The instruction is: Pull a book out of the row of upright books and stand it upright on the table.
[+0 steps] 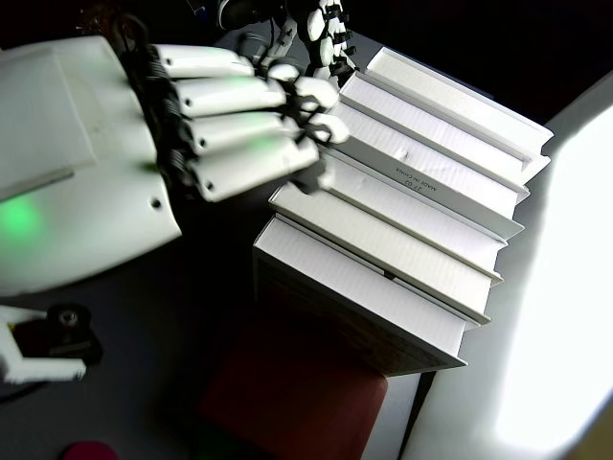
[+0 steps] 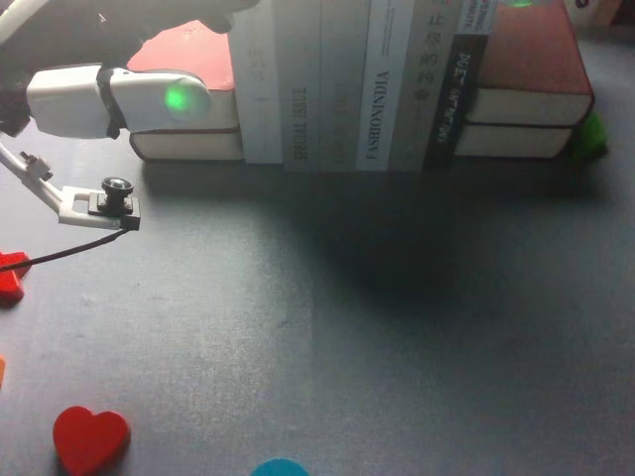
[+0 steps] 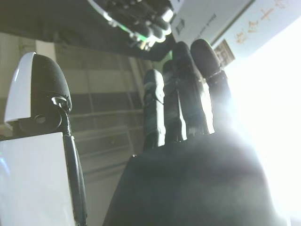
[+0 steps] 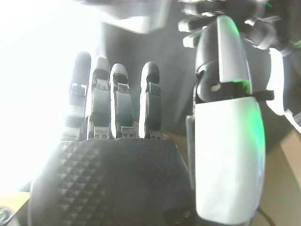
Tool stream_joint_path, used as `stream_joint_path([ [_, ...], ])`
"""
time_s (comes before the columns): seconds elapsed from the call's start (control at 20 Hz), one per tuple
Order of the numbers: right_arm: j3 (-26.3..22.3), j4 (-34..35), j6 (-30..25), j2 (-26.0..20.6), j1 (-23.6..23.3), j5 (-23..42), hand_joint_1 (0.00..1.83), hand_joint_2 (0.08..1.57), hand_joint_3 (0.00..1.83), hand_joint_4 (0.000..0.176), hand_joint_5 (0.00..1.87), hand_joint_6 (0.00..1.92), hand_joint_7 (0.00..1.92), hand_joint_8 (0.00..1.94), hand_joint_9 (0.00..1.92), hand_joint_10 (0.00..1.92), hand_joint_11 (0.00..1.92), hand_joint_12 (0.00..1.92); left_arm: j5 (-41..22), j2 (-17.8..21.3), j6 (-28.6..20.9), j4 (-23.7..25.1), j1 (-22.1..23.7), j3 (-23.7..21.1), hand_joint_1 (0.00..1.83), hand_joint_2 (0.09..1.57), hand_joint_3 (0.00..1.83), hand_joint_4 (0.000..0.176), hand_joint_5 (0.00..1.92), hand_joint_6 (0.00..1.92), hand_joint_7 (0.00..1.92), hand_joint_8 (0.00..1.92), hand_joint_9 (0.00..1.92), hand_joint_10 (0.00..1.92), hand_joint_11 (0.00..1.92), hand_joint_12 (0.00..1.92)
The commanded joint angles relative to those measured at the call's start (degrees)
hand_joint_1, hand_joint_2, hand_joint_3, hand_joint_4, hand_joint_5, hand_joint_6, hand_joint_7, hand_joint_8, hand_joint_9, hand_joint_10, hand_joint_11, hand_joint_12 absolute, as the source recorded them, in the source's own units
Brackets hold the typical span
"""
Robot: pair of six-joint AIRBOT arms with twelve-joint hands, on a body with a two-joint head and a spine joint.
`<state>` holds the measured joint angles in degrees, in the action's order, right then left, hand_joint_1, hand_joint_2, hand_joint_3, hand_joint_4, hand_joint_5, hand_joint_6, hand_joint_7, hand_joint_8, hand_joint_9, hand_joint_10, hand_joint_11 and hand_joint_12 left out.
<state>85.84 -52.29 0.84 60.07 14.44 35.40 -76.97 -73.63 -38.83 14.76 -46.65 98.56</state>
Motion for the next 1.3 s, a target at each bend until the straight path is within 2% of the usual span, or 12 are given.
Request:
stream_joint_path([
  [0.0, 0.4, 1.8, -0.2, 0.7, -0.9, 0.9, 0.85, 0.99, 0.0, 0.161, 0.34, 0.0, 0.11, 0.0, 0.18, 0.03, 0.0, 1.19, -5.7, -0.5, -0.5, -3.1, 0.6, 0.0, 0.95, 0.98, 0.01, 0.032, 0.34, 0.0, 0.39, 0.02, 0.46, 0.07, 0.0, 1.46],
  [0.15, 2.2, -0.5, -0.2, 2.0, -0.9, -2.5, 0.79, 1.02, 0.0, 0.159, 0.28, 0.0, 0.01, 0.0, 0.04, 0.01, 0.0, 0.9, -5.7, -0.9, -0.5, -2.9, 0.5, 0.2, 0.97, 0.97, 0.0, 0.026, 0.35, 0.01, 0.44, 0.02, 0.47, 0.06, 0.0, 1.41],
  [0.25, 3.3, -2.7, -0.2, 3.3, -0.9, -4.6, 0.79, 1.02, 0.0, 0.133, 0.27, 0.01, 0.01, 0.0, 0.0, 0.0, 0.0, 0.68, -5.6, -1.0, -0.5, -2.6, 0.5, 0.5, 0.97, 0.96, 0.0, 0.025, 0.36, 0.01, 0.45, 0.02, 0.47, 0.06, 0.0, 1.4],
  [0.35, 4.3, -4.8, -0.2, 4.4, -1.3, -6.7, 0.78, 1.04, 0.0, 0.149, 0.24, 0.01, 0.0, 0.0, 0.0, 0.0, 0.0, 0.06, -5.7, -1.0, -0.5, -2.2, 0.8, 0.5, 0.98, 0.95, 0.0, 0.02, 0.36, 0.01, 0.44, 0.01, 0.46, 0.05, 0.0, 1.39],
  [0.45, 4.4, -6.6, -0.2, 4.7, -1.4, -8.2, 0.74, 1.04, 0.0, 0.162, 0.2, 0.0, 0.0, 0.0, 0.0, 0.0, 0.0, 0.0, -5.7, -1.2, -0.5, -1.7, 1.3, 0.5, 0.97, 0.94, 0.0, 0.026, 0.35, 0.0, 0.43, 0.01, 0.45, 0.04, 0.0, 1.4],
  [0.55, 4.6, -7.7, -0.2, 5.1, -1.8, -9.0, 0.75, 1.04, 0.0, 0.147, 0.21, 0.01, 0.0, 0.0, 0.0, 0.0, 0.04, 0.02, -5.7, -1.2, -0.5, -1.6, 1.3, 0.4, 0.99, 0.93, 0.0, 0.024, 0.34, 0.0, 0.43, 0.0, 0.44, 0.03, 0.0, 1.36],
  [0.65, 5.0, -9.4, -0.2, 5.8, -2.5, -9.9, 0.69, 1.0, 0.0, 0.157, 0.22, 0.0, 0.0, 0.0, 0.0, 0.0, 0.0, 0.55, -5.7, -1.3, -0.5, -1.4, 1.5, 0.5, 1.01, 0.93, 0.0, 0.028, 0.35, 0.0, 0.43, 0.0, 0.45, 0.02, 0.0, 1.34],
  [0.8, 5.4, -15.3, -3.8, 7.1, -3.1, -11.0, 0.74, 1.01, 0.01, 0.174, 0.25, 0.0, 0.0, 0.0, 0.0, 0.0, 0.0, 0.88, -5.7, -1.4, -0.5, -1.2, 1.6, 0.4, 1.02, 0.94, 0.0, 0.022, 0.36, 0.01, 0.41, 0.0, 0.44, 0.02, 0.0, 1.33],
  [0.9, 5.4, -19.9, -8.1, 7.3, -3.2, -11.0, 0.64, 1.02, 0.0, 0.151, 0.23, 0.0, 0.0, 0.0, 0.0, 0.0, 0.0, 0.39, -5.7, -1.5, -0.5, -1.3, 1.6, 0.4, 1.03, 0.93, 0.0, 0.036, 0.38, 0.01, 0.42, 0.0, 0.44, 0.02, 0.0, 1.31],
  [1.0, 5.2, -23.7, -11.0, 7.3, -3.2, -11.0, 0.42, 1.04, 0.0, 0.144, 0.18, 0.0, 0.0, 0.0, 0.0, 0.0, 0.0, 0.22, -5.8, -1.5, -0.5, -1.4, 1.2, 0.4, 1.03, 0.94, 0.0, 0.025, 0.38, 0.01, 0.4, 0.0, 0.44, 0.01, 0.0, 1.3],
  [1.15, 4.3, -27.8, -13.7, 7.1, -3.2, -11.0, 0.41, 1.03, 0.0, 0.137, 0.15, 0.0, 0.0, 0.0, 0.0, 0.0, 0.0, 1.32, -5.8, -1.5, -0.5, -1.5, 1.0, 0.3, 1.02, 0.94, 0.0, 0.017, 0.36, 0.0, 0.41, 0.0, 0.45, 0.01, 0.0, 1.33],
  [1.25, 3.2, -29.7, -14.2, 7.0, -3.3, -11.0, 0.46, 1.02, 0.0, 0.146, 0.16, 0.0, 0.0, 0.0, 0.0, 0.0, 0.0, 1.6, -5.8, -1.5, -0.5, -1.5, 1.0, 0.2, 1.01, 0.94, 0.0, 0.028, 0.36, 0.0, 0.42, 0.0, 0.45, 0.01, 0.0, 1.34],
])
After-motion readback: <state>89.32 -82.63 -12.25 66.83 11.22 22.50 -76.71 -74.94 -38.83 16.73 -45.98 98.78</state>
